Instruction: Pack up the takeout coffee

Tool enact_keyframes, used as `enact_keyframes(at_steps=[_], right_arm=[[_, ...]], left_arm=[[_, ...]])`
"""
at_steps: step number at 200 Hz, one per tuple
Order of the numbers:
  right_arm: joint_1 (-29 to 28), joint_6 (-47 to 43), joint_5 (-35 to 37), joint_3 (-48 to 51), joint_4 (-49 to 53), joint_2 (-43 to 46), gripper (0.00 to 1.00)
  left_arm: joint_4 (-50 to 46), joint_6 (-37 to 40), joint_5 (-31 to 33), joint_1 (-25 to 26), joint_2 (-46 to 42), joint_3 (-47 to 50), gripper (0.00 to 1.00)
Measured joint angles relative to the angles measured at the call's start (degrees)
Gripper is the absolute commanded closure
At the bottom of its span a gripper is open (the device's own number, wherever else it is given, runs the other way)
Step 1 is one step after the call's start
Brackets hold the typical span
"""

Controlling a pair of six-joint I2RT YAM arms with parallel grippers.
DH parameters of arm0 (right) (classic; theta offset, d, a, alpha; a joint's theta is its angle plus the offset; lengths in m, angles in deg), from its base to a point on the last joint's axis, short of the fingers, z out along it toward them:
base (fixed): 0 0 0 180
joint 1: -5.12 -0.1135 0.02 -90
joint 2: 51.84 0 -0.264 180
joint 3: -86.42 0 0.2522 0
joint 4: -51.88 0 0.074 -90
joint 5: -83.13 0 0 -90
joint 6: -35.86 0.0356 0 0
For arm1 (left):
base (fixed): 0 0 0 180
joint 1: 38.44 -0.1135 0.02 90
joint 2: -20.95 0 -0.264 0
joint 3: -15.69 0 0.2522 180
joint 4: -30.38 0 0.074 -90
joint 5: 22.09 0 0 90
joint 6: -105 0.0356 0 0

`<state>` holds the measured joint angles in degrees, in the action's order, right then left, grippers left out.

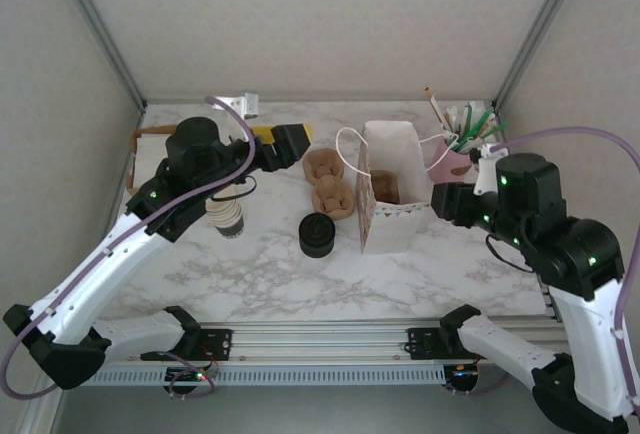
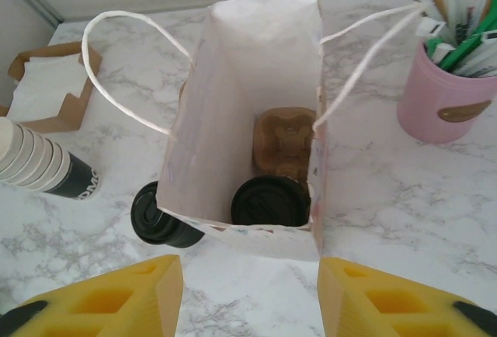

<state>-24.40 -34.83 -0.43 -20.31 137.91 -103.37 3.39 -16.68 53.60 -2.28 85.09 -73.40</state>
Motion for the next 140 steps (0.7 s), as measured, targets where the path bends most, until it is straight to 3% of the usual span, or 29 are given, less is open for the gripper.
enact_keyframes(at_steps=[30, 70, 107, 140], right_arm=[[0.0, 1.4, 4.9, 2.4, -0.3, 5.3, 0.43], [0.0, 4.6, 16.9, 6.5, 1.2, 11.1, 0.36], [0.0, 7.0, 25.7, 8.5, 4.3, 8.5, 0.34], [0.3, 7.1, 28.9, 8.7, 4.9, 3.5, 0.32]], left_arm=[[-1.0, 0.0, 2.9, 0.0, -2.2, 1.8, 0.00], [-4.4, -0.5, 6.5, -0.6, -2.2, 2.4, 0.00], [-6.7, -1.0, 7.9, -5.1, -0.9, 2.8, 0.00], [-8.7, -0.9, 8.2, -11.3, 0.3, 3.7, 0.00]])
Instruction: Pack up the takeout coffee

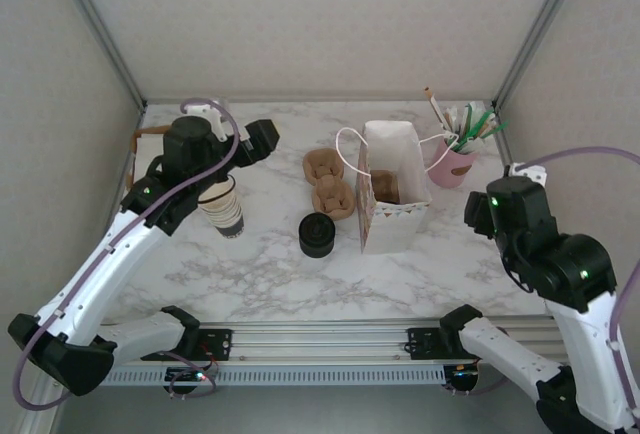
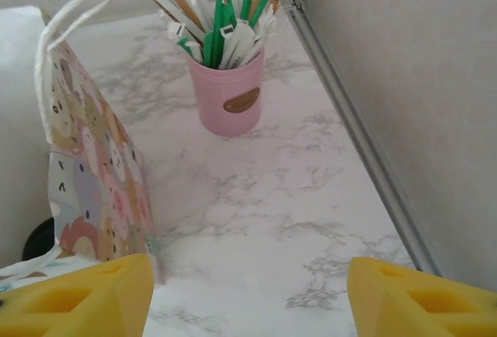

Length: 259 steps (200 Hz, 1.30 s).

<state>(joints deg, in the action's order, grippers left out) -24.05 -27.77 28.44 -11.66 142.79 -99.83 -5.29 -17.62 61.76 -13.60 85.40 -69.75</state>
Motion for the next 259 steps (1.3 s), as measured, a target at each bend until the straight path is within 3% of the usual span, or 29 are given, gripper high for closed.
enact_keyframes(at_steps=[23, 52, 95, 130, 167, 189, 218, 259], right_arm=[[2.3, -0.8, 0.0, -0.1, -0.5, -3.1, 0.31], [10.3, -3.1, -5.3, -0.3, -3.1, -7.1, 0.30], [28.6, -6.2, -22.0, 1.2, -8.6, -11.2, 0.29], [37.8, -7.4, -33.4, 3.5, -11.8, -12.9, 0.27], [41.1, -7.5, -39.9, 5.5, -14.0, -13.3, 0.25], [42.5, -7.3, -41.9, 6.1, -14.9, -13.1, 0.26], [43.3, -6.1, -45.8, 5.0, -16.2, -14.7, 0.34], [43.3, -4.7, -51.6, -2.4, -19.5, -24.2, 0.44]], left_arm=[[-1.1, 0.0, 0.0, -5.2, 0.9, 0.2, 0.00], [-1.4, 0.2, 0.0, -12.0, 3.3, 0.2, 0.01], [-1.8, 1.4, 1.5, -21.1, 9.7, 0.2, 0.07], [-1.8, 2.5, 1.9, -26.3, 14.8, 0.2, 0.14], [-1.7, 3.6, 1.2, -29.7, 19.5, 0.2, 0.25], [-1.1, 4.1, -0.3, -30.2, 21.4, 0.2, 0.27], [-0.1, 4.2, -3.7, -29.3, 22.9, 0.2, 0.27], [0.3, 4.2, -7.0, -26.6, 23.9, -1.2, 0.27]])
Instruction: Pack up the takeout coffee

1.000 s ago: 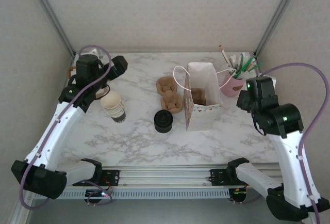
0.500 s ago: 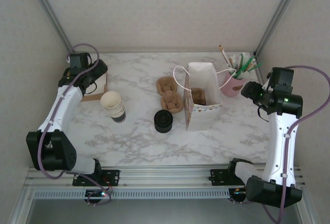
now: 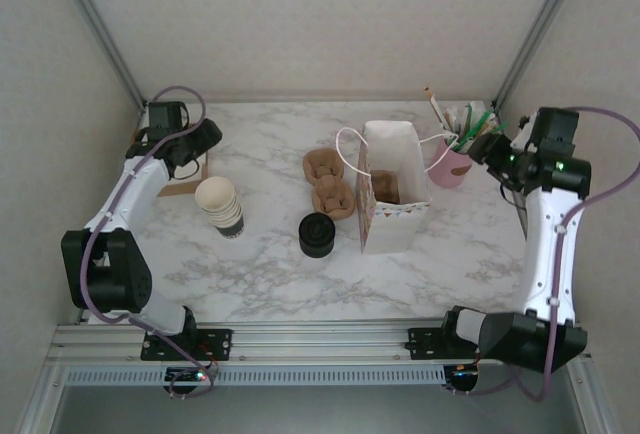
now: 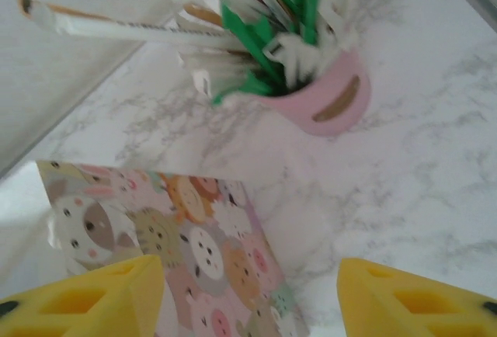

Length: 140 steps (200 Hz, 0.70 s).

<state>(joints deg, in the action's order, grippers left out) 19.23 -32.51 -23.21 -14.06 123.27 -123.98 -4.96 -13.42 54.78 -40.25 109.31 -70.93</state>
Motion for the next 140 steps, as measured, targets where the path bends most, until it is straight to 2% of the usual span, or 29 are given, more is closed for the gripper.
enact_keyframes(at_steps=[37, 54, 79, 102, 140], right_arm=[[-1.5, -0.9, -1.7, -12.8, -0.4, -11.6, 0.55], [-3.0, -1.9, -1.7, -20.2, 0.2, -17.3, 0.57], [-5.4, -3.4, 1.6, -29.5, 2.1, -24.7, 0.62], [-6.3, -4.2, 6.1, -32.9, 4.5, -28.2, 0.65], [-6.1, -4.8, 11.5, -33.4, 7.7, -30.1, 0.66]], left_arm=[[0.8, 0.2, -1.5, 1.3, 0.0, -2.2, 0.27], [0.8, 0.2, -1.9, 1.6, 0.0, -2.6, 0.27], [0.8, 0.4, -2.3, 2.3, 0.1, -3.6, 0.27], [0.9, 0.7, -2.6, 2.9, 0.4, -4.4, 0.27], [1.0, 1.3, -2.8, 3.6, 1.0, -4.7, 0.27]])
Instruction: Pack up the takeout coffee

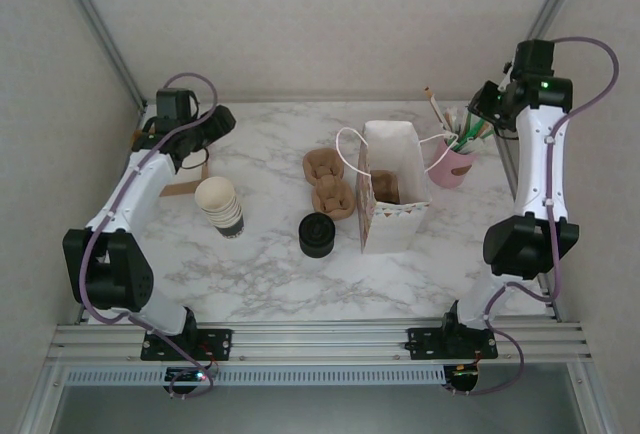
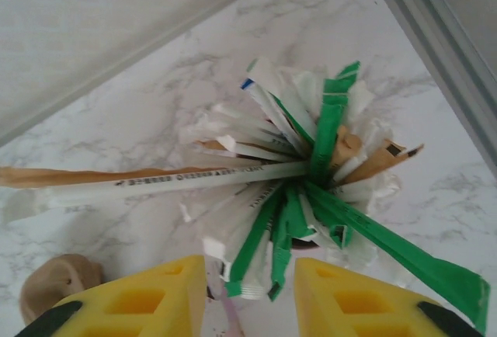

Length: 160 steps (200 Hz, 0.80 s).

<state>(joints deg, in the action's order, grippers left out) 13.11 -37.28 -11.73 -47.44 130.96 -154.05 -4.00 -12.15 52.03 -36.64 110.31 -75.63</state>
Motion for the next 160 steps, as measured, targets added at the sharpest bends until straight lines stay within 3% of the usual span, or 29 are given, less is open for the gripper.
enact_keyframes(at_steps=[31, 106, 160], right_arm=[[0.0, -1.0, 0.9, 0.1, 0.5, -1.2, 0.72], [-0.4, -1.3, 3.7, 0.2, 1.6, -4.4, 0.73], [-1.7, -1.9, 3.8, 0.2, 1.6, -6.4, 0.83]], left_arm=[[0.1, 0.0, 0.0, 0.2, 1.2, -0.6, 0.27], [0.3, 0.2, -0.9, 0.4, 2.3, -0.7, 0.28], [0.6, 0.2, -0.9, 0.4, 2.3, -0.7, 0.28]])
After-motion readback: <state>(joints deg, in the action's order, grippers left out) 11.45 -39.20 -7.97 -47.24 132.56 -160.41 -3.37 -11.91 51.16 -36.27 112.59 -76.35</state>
